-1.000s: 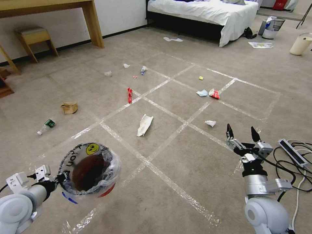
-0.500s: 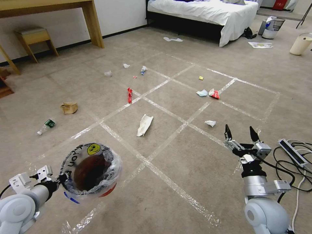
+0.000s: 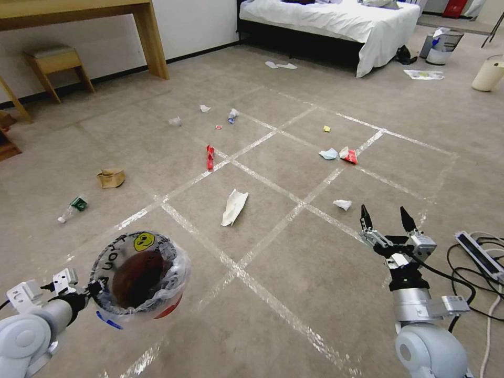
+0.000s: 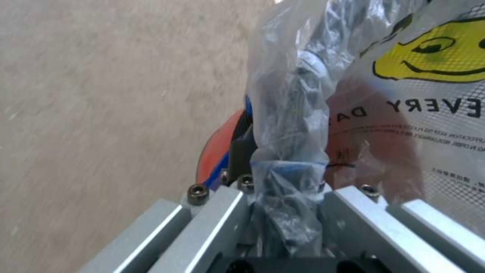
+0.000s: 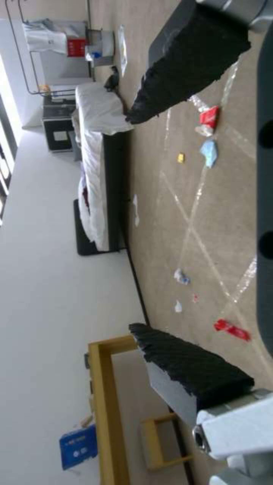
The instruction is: Pick up the trash bin and place the garbage on the floor into it.
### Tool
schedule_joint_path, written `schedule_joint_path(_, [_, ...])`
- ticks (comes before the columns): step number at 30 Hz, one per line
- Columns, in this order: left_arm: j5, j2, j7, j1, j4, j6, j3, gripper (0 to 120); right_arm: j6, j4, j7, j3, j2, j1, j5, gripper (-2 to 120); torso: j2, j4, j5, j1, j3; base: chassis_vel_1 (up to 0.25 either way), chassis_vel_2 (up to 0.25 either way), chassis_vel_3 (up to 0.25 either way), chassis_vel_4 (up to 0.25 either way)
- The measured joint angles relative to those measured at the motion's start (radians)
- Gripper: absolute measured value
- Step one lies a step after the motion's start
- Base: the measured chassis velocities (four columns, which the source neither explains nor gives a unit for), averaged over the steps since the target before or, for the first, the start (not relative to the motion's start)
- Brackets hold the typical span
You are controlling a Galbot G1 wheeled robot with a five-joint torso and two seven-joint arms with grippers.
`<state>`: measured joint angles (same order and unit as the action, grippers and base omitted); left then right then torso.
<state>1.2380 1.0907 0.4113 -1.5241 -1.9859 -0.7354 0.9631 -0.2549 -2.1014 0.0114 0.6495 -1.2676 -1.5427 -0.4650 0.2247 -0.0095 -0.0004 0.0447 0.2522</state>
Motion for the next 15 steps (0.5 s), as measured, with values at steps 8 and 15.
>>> schedule_joint_path(8, [0.000,-0.001,-0.002,0.000,0.006,0.000,0.006,0,0.000,-0.005,0.001,0.002,0.000,-0.002,0.000,100,0.000,0.0002,-0.0004,0.000,0.000,-0.251,0.248,0.274,-0.265])
schedule_joint_path(15, [0.000,-0.003,-0.003,0.003,0.012,0.000,0.006,0,-0.004,0.001,0.001,0.001,-0.003,-0.001,0.002,100,0.000,0.0002,0.0001,0.000,0.000,-0.255,0.257,0.256,-0.264])
